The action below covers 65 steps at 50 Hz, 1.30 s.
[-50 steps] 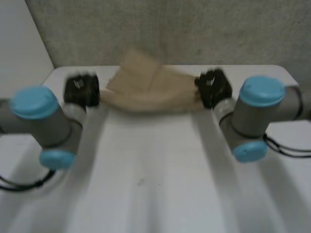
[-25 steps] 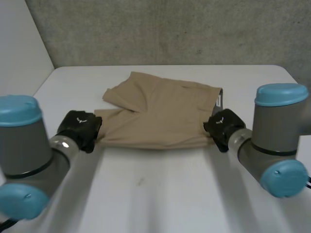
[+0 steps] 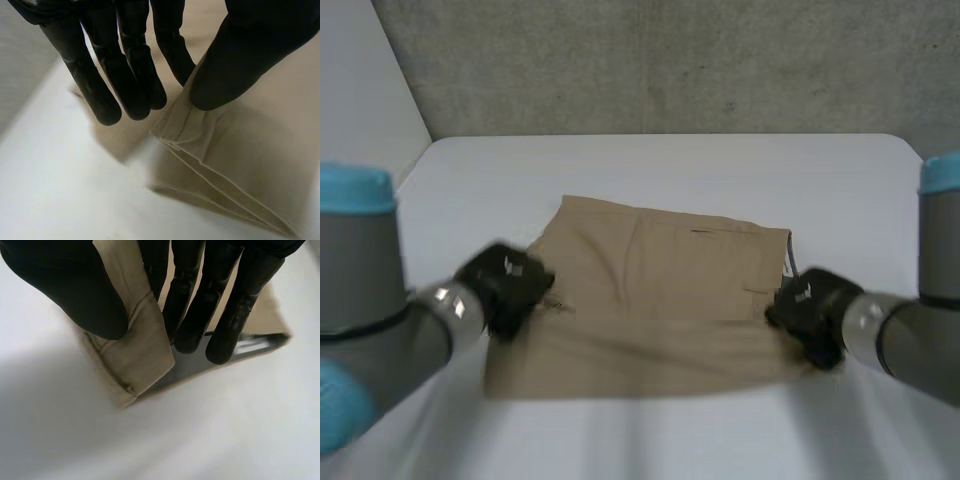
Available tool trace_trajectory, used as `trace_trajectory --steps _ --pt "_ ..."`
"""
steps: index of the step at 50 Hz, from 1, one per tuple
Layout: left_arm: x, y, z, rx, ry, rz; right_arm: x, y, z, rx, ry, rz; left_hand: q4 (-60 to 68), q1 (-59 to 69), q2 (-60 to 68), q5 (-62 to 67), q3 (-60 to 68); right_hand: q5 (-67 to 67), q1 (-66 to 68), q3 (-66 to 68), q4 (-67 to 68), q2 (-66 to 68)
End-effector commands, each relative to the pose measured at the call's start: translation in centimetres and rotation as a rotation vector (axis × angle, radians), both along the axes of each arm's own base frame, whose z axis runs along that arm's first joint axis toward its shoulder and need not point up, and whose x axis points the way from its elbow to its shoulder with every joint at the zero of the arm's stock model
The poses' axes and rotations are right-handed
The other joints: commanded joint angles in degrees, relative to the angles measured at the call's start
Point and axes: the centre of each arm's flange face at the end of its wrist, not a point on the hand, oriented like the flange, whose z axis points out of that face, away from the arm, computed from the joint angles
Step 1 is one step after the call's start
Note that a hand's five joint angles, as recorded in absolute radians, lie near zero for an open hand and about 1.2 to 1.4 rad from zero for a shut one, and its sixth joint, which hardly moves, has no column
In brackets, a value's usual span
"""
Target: Fold the shorts.
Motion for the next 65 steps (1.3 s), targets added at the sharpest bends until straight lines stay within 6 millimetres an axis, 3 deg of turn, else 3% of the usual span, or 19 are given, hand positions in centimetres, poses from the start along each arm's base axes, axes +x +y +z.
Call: trace_trajectory --steps 1,9,16,17,18,19,20,21,22,26,30,35,43,46,51,57,60,62,65 --pt "-5.4 -7.8 0.7 -0.299 0.15 0.029 2.6 -7.2 0.3 -0.207 -0.186 -0.127 11.3 16.6 11.1 13.5 11.7 13.1 23.9 11.9 11.7 12.4" --pt "-9.1 -14.4 -0.6 -0.557 0.297 0.048 4.6 -14.0 -0.7 -0.57 -0.322 -0.173 11.3 16.6 11.1 13.5 11.7 13.1 23.9 11.9 11.7 12.4" --pt "-10.9 -18.1 -4.1 -0.625 0.332 0.053 6.0 -16.8 -6.1 -0.65 -0.294 -0.128 11.3 16.6 11.1 13.5 11.7 13.1 23.9 11.9 11.7 12.4" --pt "-11.0 -18.2 -4.6 -0.625 0.33 0.051 6.1 -16.9 -6.8 -0.647 -0.281 -0.129 11.3 16.6 11.1 13.5 11.7 -0.3 10.5 -1.5 -1.7 -1.0" --pt "-11.0 -18.3 -5.0 -0.622 0.329 0.048 6.2 -17.1 -7.3 -0.649 -0.271 -0.128 5.2 10.5 5.0 7.4 5.6 -19.2 -8.5 -20.5 -20.7 -20.0" --pt "-11.1 -18.4 -5.3 -0.624 0.332 0.048 6.5 -17.3 -8.1 -0.653 -0.259 -0.124 -12.3 -7.1 -12.5 -10.2 -12.0 -56.9 -46.1 -58.1 -58.3 -57.6" --pt "-11.3 -18.4 -5.3 -0.642 0.344 0.045 6.6 -17.3 -8.3 -0.651 -0.256 -0.121 -58.5 -53.2 -58.7 -56.3 -58.1 -56.9 -46.1 -58.1 -58.3 -57.6" --pt "-11.5 -18.3 -5.3 -0.656 0.353 0.044 6.7 -17.3 -8.3 -0.654 -0.26 -0.12 -58.7 -53.4 -58.9 -56.5 -58.3 -56.9 -46.1 -58.1 -58.3 -57.6" --pt "-11.7 -18.2 -5.3 -0.664 0.361 0.04 6.7 -17.2 -8.1 -0.657 -0.269 -0.123 -53.1 -47.9 -53.3 -51.0 -52.7 -56.9 -46.1 -58.1 -58.3 -57.6" --pt "-12.4 -16.8 -4.8 -0.69 0.39 0.019 6.4 -16.7 -5.2 -0.661 -0.356 -0.157 -58.7 -53.4 -58.9 -56.5 -58.3 -56.9 -46.1 -58.1 -58.3 -57.6" --pt "-11.9 -15.1 -2.4 -0.702 0.407 0.012 5.1 -14.9 -0.8 -0.612 -0.529 -0.219 -58.7 -53.4 -58.9 -56.5 -58.3 -56.9 -46.1 -58.1 -58.3 -57.6" --pt "-10.7 -12.8 -1.1 -0.665 0.387 0.017 3.8 -12.0 0.8 -0.506 -0.56 -0.241 -58.7 -53.4 -58.9 -56.5 -58.3 -56.9 -46.1 -58.1 -58.3 -57.6" --pt "-7.3 -8.0 -2.2 -0.505 0.352 0.036 1.0 -8.9 -1.7 -0.249 -0.47 -0.287 -58.7 -53.4 -58.9 -56.5 -58.3 -56.9 -46.1 -58.1 -58.3 -57.6" --pt "-6.5 -6.8 -2.7 -0.443 0.363 0.049 0.6 -8.3 -2.9 -0.192 -0.455 -0.293 -58.7 -53.4 -58.9 -56.5 -58.3 -44.1 -33.3 -45.3 -45.5 -44.8" --pt "-4.8 -5.0 -3.9 -0.297 0.408 0.101 0.1 -8.4 -5.4 -0.135 -0.435 -0.314 -58.7 -53.4 -58.9 -56.5 -58.3 -39.8 -29.0 -41.0 -41.2 -40.5" --pt "-4.2 -4.6 -4.6 -0.236 0.433 0.132 -0.2 -9.2 -7.5 -0.122 -0.42 -0.333 -58.7 -53.4 -58.9 -56.5 -58.3 -38.1 -27.3 -39.4 -39.6 -38.8" --pt "-4.0 -4.8 -4.6 -0.237 0.433 0.14 -0.4 -9.8 -8.2 -0.137 -0.425 -0.341 -58.7 -53.4 -58.9 -56.5 -58.3 -21.9 -11.1 -23.1 -23.3 -22.6" --pt "-3.9 -4.8 -4.6 -0.237 0.434 0.142 -0.7 -10.4 -8.2 -0.171 -0.436 -0.348 -58.7 -53.4 -58.9 -56.5 -58.3 6.7 17.5 5.4 5.2 6.0" --pt "-3.9 -4.8 -4.5 -0.238 0.436 0.143 -1.8 -11.5 -7.4 -0.237 -0.434 -0.381 -58.7 -53.4 -58.9 -56.5 -58.3 13.1 23.9 11.9 11.7 12.4"
